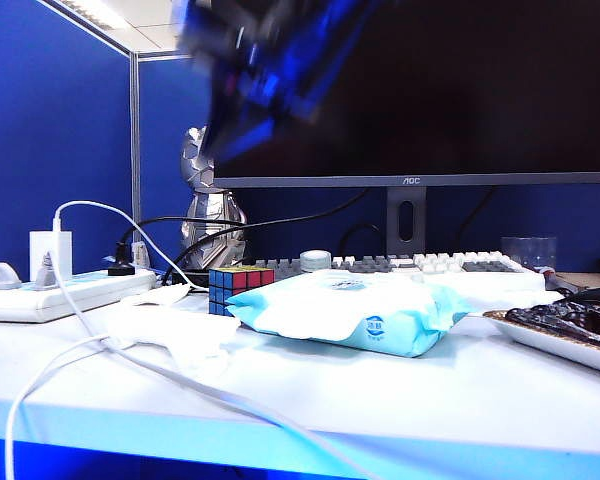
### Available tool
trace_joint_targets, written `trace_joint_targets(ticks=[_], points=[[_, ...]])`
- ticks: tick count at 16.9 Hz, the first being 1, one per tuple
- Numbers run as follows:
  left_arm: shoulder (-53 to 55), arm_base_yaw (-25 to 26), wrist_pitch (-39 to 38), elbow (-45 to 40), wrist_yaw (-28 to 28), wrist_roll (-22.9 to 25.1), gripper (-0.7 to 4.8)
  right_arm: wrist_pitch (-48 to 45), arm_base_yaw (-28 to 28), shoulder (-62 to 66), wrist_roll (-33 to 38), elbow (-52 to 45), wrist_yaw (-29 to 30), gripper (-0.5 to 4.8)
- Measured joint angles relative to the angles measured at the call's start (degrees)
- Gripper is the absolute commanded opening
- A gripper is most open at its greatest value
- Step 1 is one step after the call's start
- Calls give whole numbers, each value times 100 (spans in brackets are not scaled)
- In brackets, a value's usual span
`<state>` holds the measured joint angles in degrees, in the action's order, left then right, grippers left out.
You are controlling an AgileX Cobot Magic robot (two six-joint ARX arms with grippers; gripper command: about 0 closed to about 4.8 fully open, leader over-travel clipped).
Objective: Pull out a wet wipe from the sky blue wet wipes packet and place it on the table.
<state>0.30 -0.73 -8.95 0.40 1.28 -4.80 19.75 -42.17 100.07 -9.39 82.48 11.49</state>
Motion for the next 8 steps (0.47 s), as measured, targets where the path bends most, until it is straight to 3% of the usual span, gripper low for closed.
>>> trace_joint_targets(ticks=[6,8], points=[[0,0,0,0,0,0,-1,33,2,-1816,-9,-15,-1287,-5],[0,0,0,0,0,0,-1,50,2,-2474,-9,-9,-1416,-5]])
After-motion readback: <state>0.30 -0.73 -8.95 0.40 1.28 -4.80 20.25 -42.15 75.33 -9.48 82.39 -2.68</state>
